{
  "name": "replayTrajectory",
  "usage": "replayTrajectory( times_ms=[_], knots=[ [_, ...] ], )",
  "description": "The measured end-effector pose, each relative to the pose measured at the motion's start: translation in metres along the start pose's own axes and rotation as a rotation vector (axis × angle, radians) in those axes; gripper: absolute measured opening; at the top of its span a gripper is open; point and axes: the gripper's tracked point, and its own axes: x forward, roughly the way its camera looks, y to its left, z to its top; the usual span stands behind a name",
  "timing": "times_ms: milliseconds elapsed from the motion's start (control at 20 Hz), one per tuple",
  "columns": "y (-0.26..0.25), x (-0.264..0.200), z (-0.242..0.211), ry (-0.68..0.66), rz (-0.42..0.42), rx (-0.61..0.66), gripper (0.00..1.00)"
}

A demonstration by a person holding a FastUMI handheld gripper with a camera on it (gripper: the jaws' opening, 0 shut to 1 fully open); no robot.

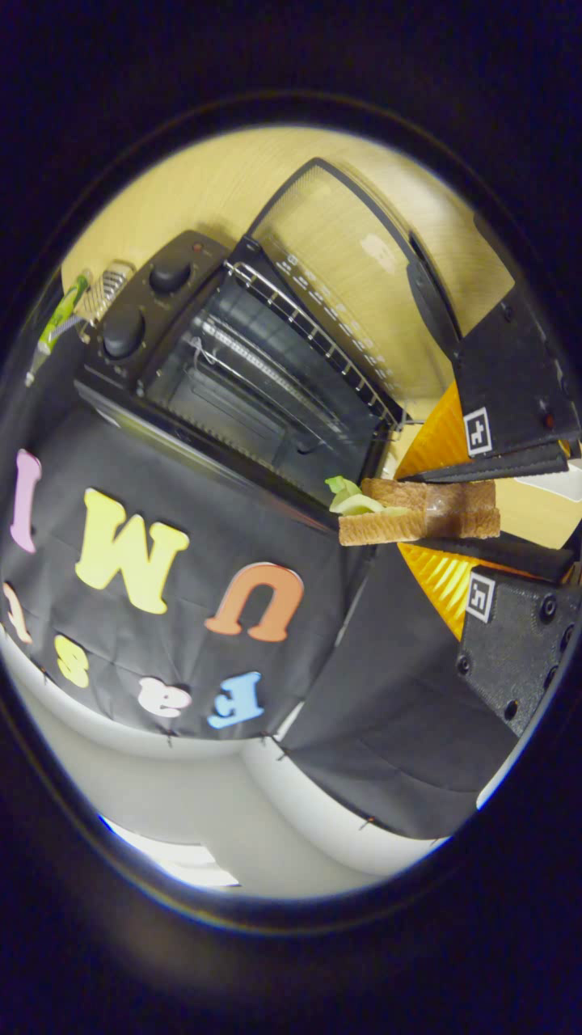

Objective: Open the toaster oven, put the food inside, and close the toaster oven door.

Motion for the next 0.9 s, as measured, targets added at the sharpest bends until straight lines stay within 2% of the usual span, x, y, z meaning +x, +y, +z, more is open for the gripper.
replayTrajectory(
  times_ms=[150,350,500,600,750,900],
  knots=[
    [-0.031,0.011,0.039,-0.134,-0.073,0.094,0.39],
    [-0.061,0.031,0.082,-0.25,-0.117,0.264,0.39],
    [-0.087,0.039,0.093,-0.344,-0.25,0.232,0.39],
    [-0.086,0.051,0.099,-0.375,-0.271,0.26,0.38],
    [-0.092,0.077,0.099,-0.384,-0.304,0.229,0.39],
    [-0.097,0.097,0.101,-0.372,-0.287,0.267,0.39]
  ],
)
